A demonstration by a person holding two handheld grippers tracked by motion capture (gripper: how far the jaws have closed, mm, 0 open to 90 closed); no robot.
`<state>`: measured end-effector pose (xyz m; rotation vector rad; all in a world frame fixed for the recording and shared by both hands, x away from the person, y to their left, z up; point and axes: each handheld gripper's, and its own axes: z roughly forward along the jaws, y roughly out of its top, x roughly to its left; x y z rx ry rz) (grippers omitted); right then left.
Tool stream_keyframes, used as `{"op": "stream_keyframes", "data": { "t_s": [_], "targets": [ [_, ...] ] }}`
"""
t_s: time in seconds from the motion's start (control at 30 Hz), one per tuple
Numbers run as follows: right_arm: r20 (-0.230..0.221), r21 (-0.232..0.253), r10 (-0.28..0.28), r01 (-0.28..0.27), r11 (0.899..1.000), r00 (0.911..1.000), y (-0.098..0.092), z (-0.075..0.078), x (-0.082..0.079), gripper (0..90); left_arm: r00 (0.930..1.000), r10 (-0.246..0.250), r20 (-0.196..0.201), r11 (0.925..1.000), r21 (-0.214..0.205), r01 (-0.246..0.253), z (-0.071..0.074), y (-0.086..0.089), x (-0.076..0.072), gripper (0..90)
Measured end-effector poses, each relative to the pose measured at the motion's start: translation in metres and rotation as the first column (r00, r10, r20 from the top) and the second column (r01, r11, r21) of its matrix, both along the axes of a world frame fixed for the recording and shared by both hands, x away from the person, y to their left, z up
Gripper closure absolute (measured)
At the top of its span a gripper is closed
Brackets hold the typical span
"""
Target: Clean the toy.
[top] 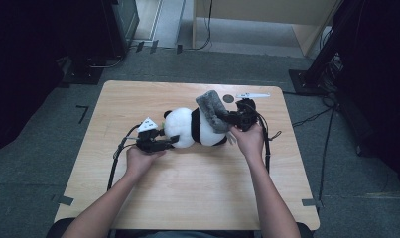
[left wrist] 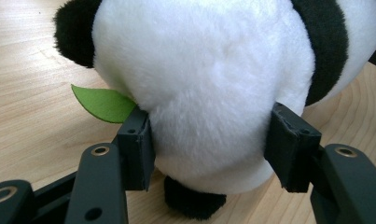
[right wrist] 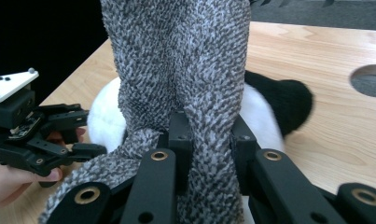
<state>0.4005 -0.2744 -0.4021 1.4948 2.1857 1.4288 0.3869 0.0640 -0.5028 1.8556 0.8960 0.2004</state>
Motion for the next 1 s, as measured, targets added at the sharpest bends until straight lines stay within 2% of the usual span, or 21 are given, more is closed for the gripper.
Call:
{"op": "stream_keyframes", "data": {
  "t_s": [0.17, 0.27, 0.37, 0.47, 0.63, 0.67, 0.73, 0.8, 0.83, 0.87, 0.9, 0.93, 0.97, 1.0],
  "targets": [
    [-0.005, 0.01, -0.029, 0.029, 1.0, 0.9996, -0.017, -0.005, 0.0, 77.2, 1.0, -0.001, -0.001, 1.0, 0.002, 0.001, 0.0, 0.0, 0.0, 41.3],
    [-0.018, 0.01, -0.066, 0.066, 0.998, 0.9976, -0.028, -0.009, 0.0, 77.5, 1.0, 0.001, -0.005, 1.0, -0.001, -0.001, 0.0, 0.0, 0.001, 41.3],
    [-0.03, -0.011, -0.104, 0.103, 0.995, 0.9942, -0.037, -0.01, 0.001, 77.9, 1.0, 0.001, -0.003, 1.0, 0.002, -0.001, -0.001, 0.001, 0.001, 41.3],
    [-0.033, -0.016, -0.114, 0.113, 0.993, 0.993, -0.042, -0.011, 0.001, 77.9, 1.0, 0.0, 0.007, 0.9999, 0.013, 0.0, -0.001, 0.001, 0.001, 41.3],
    [-0.005, 0.011, -0.121, 0.121, 0.993, 0.9927, -0.045, -0.001, -0.003, 77.9, 1.0, 0.001, 0.007, 0.9999, 0.01, -0.001, -0.002, 0.001, 0.001, 41.2],
    [0.024, 0.024, -0.106, 0.105, 0.994, 0.9941, -0.04, 0.01, -0.007, 77.9, 1.0, 0.001, 0.006, 1.0, 0.007, -0.001, -0.002, 0.001, 0.001, 41.2],
    [0.056, 0.032, -0.081, 0.079, 0.996, 0.9951, -0.03, 0.02, -0.011, 77.9, 1.0, 0.004, 0.005, 1.0, 0.003, -0.004, -0.002, 0.001, 0.001, 41.2],
    [0.077, 0.04, -0.045, 0.042, 0.998, 0.996, -0.016, 0.028, -0.014, 77.9, 1.0, 0.008, 0.005, 1.0, -0.001, -0.008, -0.002, 0.0, 0.001, 41.2],
    [0.077, 0.04, -0.045, 0.042, 0.998, 0.996, -0.016, 0.028, -0.014, 77.9, 1.0, 0.008, 0.005, 1.0, -0.001, -0.008, -0.002, 0.0, 0.001, 41.2],
    [0.087, 0.041, -0.025, 0.021, 0.999, 0.9959, -0.007, 0.031, -0.015, 77.9, 1.0, 0.008, 0.005, 1.0, -0.002, -0.008, -0.002, 0.0, 0.001, 41.2],
    [0.101, 0.042, 0.016, -0.02, 0.999, 0.9948, 0.011, 0.035, -0.015, 77.9, 1.0, 0.008, 0.003, 1.0, -0.001, -0.008, -0.002, 0.0, 0.0, 41.2],
    [0.101, 0.042, 0.016, -0.02, 0.999, 0.9948, 0.011, 0.035, -0.015, 77.9, 1.0, 0.008, 0.003, 1.0, -0.001, -0.008, -0.002, 0.0, 0.0, 41.2],
    [0.104, 0.044, 0.049, -0.053, 0.998, 0.9934, 0.031, 0.034, -0.013, 77.8, 1.0, 0.007, 0.002, 1.0, 0.0, -0.007, -0.002, 0.0, 0.0, 41.1],
    [0.099, 0.041, 0.066, -0.07, 0.997, 0.9929, 0.04, 0.033, -0.011, 77.8, 1.0, 0.007, 0.002, 1.0, 0.0, -0.007, -0.002, 0.0, 0.0, 41.1]
  ]
}}
